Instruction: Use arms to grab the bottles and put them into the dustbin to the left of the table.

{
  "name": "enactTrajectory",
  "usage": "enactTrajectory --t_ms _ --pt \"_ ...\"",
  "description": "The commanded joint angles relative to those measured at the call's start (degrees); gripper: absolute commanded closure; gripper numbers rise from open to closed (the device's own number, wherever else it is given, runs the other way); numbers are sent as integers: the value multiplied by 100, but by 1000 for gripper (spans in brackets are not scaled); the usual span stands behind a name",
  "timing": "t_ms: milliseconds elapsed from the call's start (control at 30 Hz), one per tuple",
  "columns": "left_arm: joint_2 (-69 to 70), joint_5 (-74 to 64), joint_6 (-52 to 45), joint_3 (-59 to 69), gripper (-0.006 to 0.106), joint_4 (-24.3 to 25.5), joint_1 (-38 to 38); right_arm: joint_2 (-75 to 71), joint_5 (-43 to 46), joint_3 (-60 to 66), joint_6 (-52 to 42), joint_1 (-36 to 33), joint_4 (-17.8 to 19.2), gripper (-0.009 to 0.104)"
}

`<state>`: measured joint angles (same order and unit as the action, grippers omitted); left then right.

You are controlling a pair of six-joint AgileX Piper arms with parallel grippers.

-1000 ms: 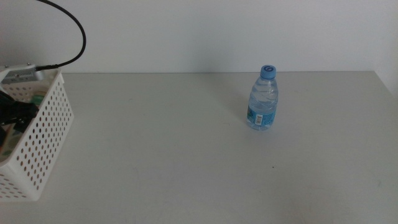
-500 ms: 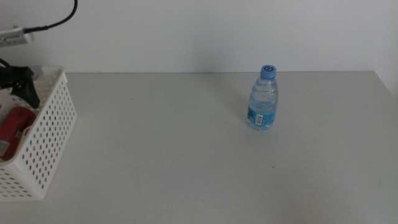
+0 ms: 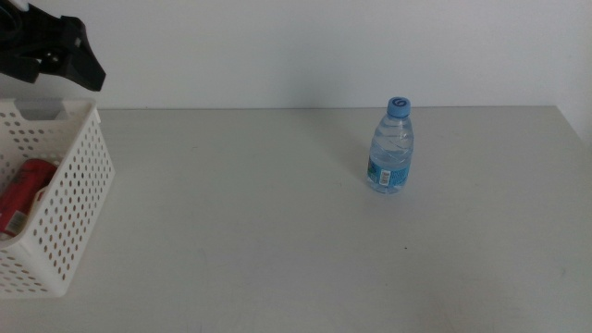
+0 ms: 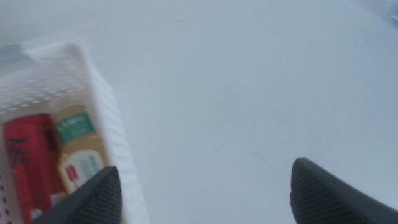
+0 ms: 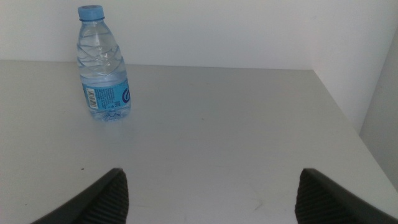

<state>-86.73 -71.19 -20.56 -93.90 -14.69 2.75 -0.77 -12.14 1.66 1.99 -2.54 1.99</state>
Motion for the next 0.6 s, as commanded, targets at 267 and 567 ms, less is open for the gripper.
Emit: enactTrajectory --t_ms 267,567 --pt "2605 1596 1621 2659 8 1073 -1729 -124 427 -60 -49 31 68 24" --pt "4901 1750 3393 4504 8 1469 -2914 -124 427 -60 -49 31 68 24"
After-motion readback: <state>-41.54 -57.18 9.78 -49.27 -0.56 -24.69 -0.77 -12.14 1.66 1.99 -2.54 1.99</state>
